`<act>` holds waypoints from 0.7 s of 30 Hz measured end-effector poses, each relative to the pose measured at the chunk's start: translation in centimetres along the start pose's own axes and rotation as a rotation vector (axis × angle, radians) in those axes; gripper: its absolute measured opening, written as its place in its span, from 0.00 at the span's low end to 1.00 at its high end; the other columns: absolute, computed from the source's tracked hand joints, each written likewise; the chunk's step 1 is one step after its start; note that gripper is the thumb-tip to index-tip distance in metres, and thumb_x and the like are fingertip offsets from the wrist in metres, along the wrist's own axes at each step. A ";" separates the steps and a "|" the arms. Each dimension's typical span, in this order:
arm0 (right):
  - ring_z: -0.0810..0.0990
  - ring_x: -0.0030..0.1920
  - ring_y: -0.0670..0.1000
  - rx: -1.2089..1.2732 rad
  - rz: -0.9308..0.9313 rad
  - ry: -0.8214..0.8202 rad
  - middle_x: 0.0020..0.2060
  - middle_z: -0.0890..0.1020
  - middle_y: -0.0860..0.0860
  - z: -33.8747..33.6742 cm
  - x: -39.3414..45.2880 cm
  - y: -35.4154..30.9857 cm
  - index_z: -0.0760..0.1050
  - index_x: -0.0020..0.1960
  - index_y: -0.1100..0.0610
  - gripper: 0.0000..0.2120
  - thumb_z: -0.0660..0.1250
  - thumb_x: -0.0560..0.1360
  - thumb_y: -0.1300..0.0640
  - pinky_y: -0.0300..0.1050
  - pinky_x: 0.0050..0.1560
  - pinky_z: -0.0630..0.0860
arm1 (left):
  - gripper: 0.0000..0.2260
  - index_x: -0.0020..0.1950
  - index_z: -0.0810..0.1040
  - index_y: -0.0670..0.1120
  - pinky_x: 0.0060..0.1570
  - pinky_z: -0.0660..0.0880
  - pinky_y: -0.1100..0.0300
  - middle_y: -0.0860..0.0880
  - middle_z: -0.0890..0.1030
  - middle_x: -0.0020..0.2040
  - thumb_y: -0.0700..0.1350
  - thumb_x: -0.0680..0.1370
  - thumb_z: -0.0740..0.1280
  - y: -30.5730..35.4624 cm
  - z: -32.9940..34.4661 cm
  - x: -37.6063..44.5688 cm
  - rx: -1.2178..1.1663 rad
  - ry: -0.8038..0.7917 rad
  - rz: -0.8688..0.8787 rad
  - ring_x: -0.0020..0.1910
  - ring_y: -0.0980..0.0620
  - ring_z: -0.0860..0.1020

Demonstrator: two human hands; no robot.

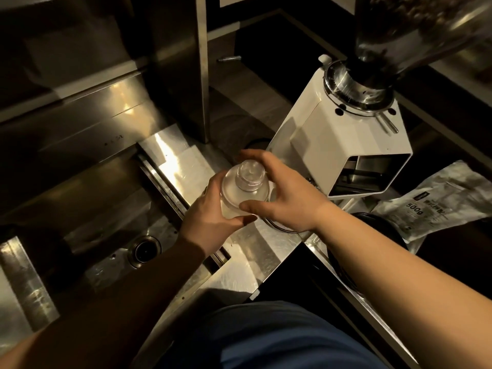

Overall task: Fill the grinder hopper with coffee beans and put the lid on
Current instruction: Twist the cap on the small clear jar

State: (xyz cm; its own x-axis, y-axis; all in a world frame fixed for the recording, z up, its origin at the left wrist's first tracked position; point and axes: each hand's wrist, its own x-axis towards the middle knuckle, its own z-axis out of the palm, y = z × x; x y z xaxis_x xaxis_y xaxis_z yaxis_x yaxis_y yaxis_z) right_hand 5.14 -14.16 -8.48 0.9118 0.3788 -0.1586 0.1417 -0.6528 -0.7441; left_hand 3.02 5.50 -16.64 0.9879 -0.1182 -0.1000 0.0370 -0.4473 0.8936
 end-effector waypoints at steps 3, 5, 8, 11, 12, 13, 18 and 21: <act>0.76 0.71 0.50 -0.118 0.053 0.127 0.72 0.76 0.46 1.1 0.3 -1.3 0.66 0.81 0.47 0.46 0.83 0.70 0.38 0.52 0.69 0.77 | 0.44 0.76 0.66 0.63 0.59 0.79 0.59 0.63 0.79 0.64 0.55 0.66 0.85 -0.1 0.0 -0.1 -0.006 0.012 -0.001 0.63 0.60 0.79; 0.73 0.71 0.51 -0.205 0.092 0.181 0.72 0.75 0.49 1.6 0.6 -2.0 0.65 0.81 0.47 0.47 0.82 0.70 0.36 0.48 0.64 0.74 | 0.44 0.76 0.65 0.63 0.59 0.79 0.57 0.65 0.79 0.61 0.56 0.66 0.85 0.0 0.1 -0.1 0.001 0.027 -0.006 0.61 0.59 0.80; 0.74 0.73 0.51 -0.075 0.040 0.095 0.75 0.75 0.48 1.2 0.4 -1.5 0.62 0.83 0.48 0.47 0.82 0.72 0.40 0.49 0.70 0.75 | 0.43 0.75 0.66 0.62 0.59 0.80 0.56 0.64 0.79 0.61 0.55 0.66 0.85 0.2 0.2 -0.2 -0.001 0.035 0.000 0.61 0.59 0.80; 0.77 0.75 0.50 -0.010 0.010 -0.026 0.77 0.75 0.45 -0.2 -0.2 -0.4 0.62 0.83 0.45 0.43 0.79 0.75 0.44 0.54 0.76 0.75 | 0.42 0.75 0.67 0.61 0.61 0.80 0.52 0.59 0.80 0.65 0.55 0.66 0.85 0.1 0.2 -0.2 0.001 0.031 -0.001 0.62 0.57 0.80; 0.77 0.75 0.51 -0.036 0.017 -0.030 0.77 0.76 0.45 -0.4 -0.3 -0.4 0.63 0.83 0.45 0.42 0.80 0.75 0.43 0.56 0.76 0.75 | 0.43 0.75 0.67 0.62 0.62 0.81 0.50 0.60 0.80 0.65 0.56 0.66 0.85 0.1 0.2 -0.1 -0.001 0.031 -0.005 0.63 0.57 0.80; 0.76 0.75 0.51 -0.077 0.031 -0.008 0.77 0.75 0.46 -0.2 -0.2 -0.7 0.63 0.83 0.45 0.43 0.81 0.75 0.42 0.56 0.75 0.75 | 0.43 0.75 0.66 0.62 0.62 0.81 0.49 0.60 0.80 0.65 0.56 0.66 0.85 0.0 0.2 -0.2 -0.005 0.030 -0.011 0.63 0.57 0.80; 0.73 0.73 0.53 -0.270 0.089 0.170 0.74 0.74 0.49 1.2 0.6 -2.5 0.63 0.83 0.48 0.49 0.81 0.70 0.34 0.49 0.67 0.74 | 0.43 0.75 0.66 0.64 0.63 0.81 0.46 0.60 0.81 0.64 0.55 0.65 0.85 -0.1 0.1 -0.1 -0.021 0.023 -0.035 0.64 0.56 0.81; 0.74 0.76 0.50 -0.029 0.031 -0.013 0.78 0.74 0.47 0.1 0.3 -1.1 0.60 0.85 0.47 0.47 0.82 0.73 0.45 0.50 0.75 0.74 | 0.43 0.76 0.66 0.62 0.63 0.80 0.46 0.58 0.80 0.65 0.57 0.66 0.84 0.1 0.2 -0.1 0.001 0.027 -0.023 0.64 0.54 0.80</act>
State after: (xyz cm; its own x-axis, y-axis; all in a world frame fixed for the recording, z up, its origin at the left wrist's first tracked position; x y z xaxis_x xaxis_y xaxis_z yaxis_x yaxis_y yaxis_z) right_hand 5.27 -13.27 -7.74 0.9107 0.3665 -0.1903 0.1246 -0.6833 -0.7195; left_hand 2.89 5.34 -16.66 0.9905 -0.0841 -0.1091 0.0599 -0.4507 0.8907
